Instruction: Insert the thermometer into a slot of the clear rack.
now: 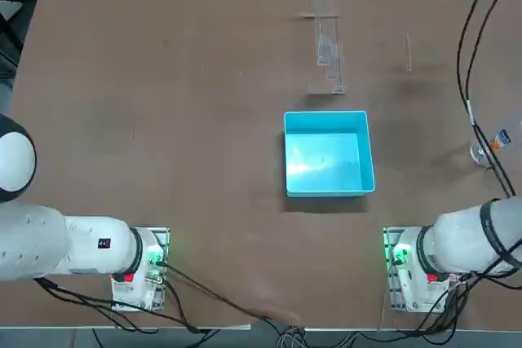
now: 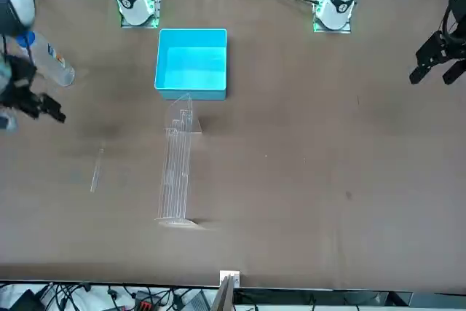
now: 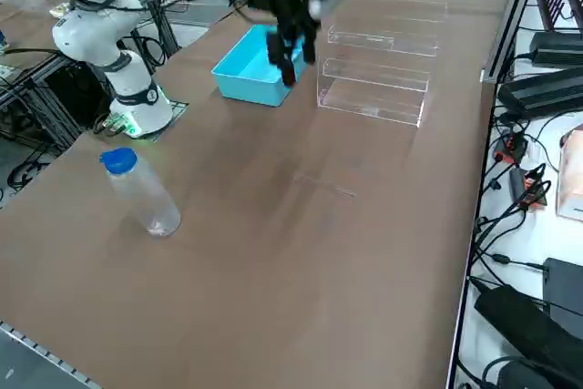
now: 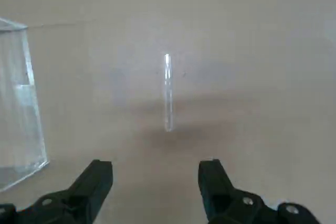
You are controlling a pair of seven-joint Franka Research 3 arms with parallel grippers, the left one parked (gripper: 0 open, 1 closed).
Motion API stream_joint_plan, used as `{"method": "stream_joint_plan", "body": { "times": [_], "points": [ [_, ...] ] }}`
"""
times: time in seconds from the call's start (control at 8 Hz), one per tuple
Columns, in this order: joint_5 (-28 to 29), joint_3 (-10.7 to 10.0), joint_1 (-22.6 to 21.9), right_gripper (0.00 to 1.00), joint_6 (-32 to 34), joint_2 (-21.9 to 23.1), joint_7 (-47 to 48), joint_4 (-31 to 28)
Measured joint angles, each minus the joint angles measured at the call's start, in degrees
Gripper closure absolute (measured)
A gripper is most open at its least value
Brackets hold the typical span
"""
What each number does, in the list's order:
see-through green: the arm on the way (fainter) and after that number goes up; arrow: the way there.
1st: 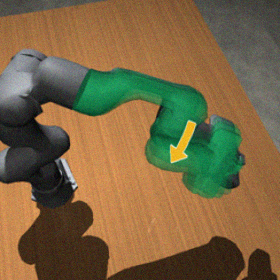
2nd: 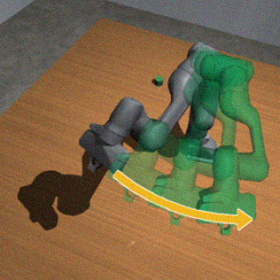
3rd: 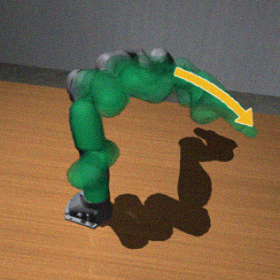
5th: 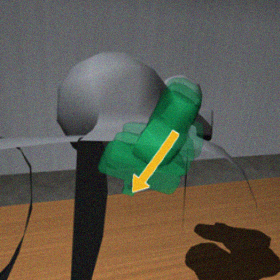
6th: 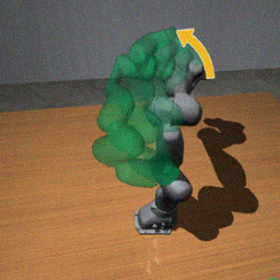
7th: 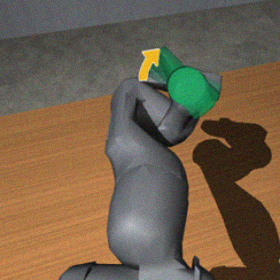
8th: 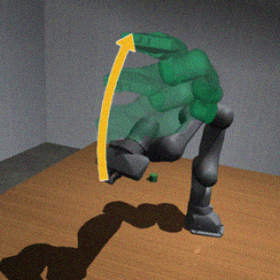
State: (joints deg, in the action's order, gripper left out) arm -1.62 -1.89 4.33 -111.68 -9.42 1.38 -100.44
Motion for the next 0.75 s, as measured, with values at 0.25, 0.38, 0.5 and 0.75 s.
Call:
{"method": "stream_joint_plan", "body": {
  "times": [0.25,0.38,0.5,0.75],
  "points": [
    [0.03,-0.14,1.39,0.00,-6.47,-6.98,0.16,-0.20],
    [0.07,-0.15,2.28,0.01,-9.70,-9.86,0.36,-0.31],
    [0.17,-0.17,2.91,0.01,-12.74,-12.39,2.16,-0.43],
    [0.18,0.02,2.91,0.03,-17.73,-16.77,6.87,-0.58]
  ]
}}
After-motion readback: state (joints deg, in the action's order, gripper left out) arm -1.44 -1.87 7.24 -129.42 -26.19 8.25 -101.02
